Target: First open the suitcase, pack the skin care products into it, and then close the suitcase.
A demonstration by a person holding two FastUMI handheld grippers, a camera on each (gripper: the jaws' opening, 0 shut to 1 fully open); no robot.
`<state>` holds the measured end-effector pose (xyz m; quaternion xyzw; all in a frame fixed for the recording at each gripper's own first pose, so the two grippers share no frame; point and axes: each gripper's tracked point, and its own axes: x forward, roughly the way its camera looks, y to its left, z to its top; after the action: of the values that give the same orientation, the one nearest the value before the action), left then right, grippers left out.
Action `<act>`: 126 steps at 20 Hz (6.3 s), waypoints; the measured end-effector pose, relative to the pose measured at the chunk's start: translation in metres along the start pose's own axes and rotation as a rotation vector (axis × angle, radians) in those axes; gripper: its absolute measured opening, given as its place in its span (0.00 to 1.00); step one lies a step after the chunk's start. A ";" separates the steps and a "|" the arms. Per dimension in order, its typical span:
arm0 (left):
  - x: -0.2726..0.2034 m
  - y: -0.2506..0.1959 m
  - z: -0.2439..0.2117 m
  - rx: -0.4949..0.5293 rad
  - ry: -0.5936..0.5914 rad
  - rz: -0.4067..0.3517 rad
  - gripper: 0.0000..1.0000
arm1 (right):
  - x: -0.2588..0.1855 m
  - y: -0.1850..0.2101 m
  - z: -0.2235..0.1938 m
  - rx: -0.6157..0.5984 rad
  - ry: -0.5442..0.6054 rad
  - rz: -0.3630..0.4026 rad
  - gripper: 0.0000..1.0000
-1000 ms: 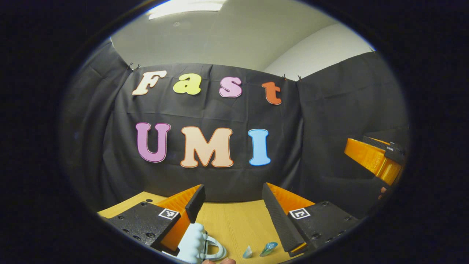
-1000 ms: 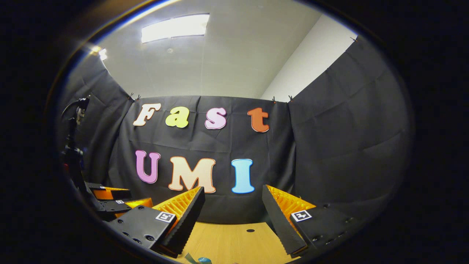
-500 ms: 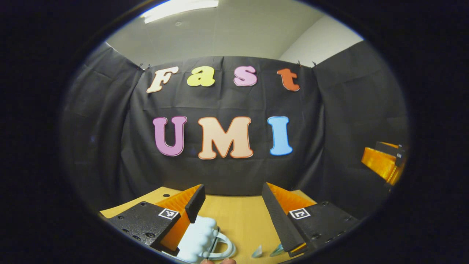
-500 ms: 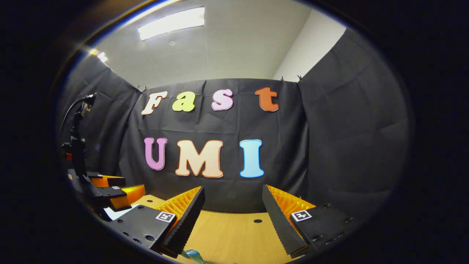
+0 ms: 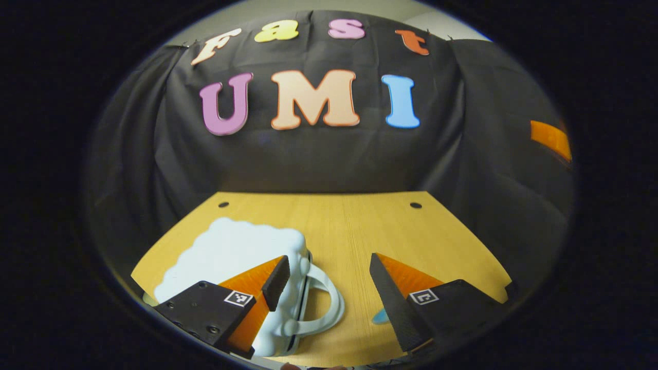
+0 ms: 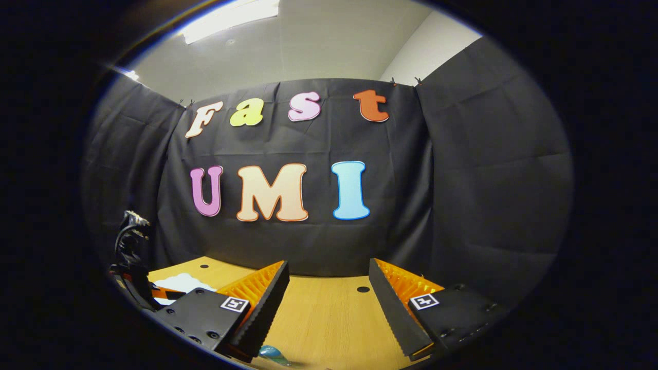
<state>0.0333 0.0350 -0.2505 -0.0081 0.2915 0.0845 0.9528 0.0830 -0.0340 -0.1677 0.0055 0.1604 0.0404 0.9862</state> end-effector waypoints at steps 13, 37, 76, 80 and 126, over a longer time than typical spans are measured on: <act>0.059 -0.015 -0.091 0.033 0.438 -0.052 0.85 | 0.010 -0.011 -0.017 -0.064 0.060 -0.092 0.99; 0.039 -0.023 -0.060 -0.091 0.480 -0.174 0.01 | -0.008 -0.003 0.005 -0.096 -0.033 -0.088 0.99; 0.011 0.456 0.018 0.004 0.178 0.367 0.00 | 0.043 0.191 -0.038 -0.094 0.048 -0.010 0.99; 0.022 0.476 -0.019 0.039 0.253 0.444 0.00 | 0.043 0.181 -0.038 -0.078 0.060 -0.027 0.99; 0.017 -0.088 -0.055 0.008 0.126 -0.274 0.95 | 0.010 0.000 -0.044 -0.024 0.085 -0.019 0.99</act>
<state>0.0311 -0.0522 -0.3086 -0.0494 0.3471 -0.0480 0.9353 0.0787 -0.0334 -0.2124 -0.0095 0.2019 0.0333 0.9788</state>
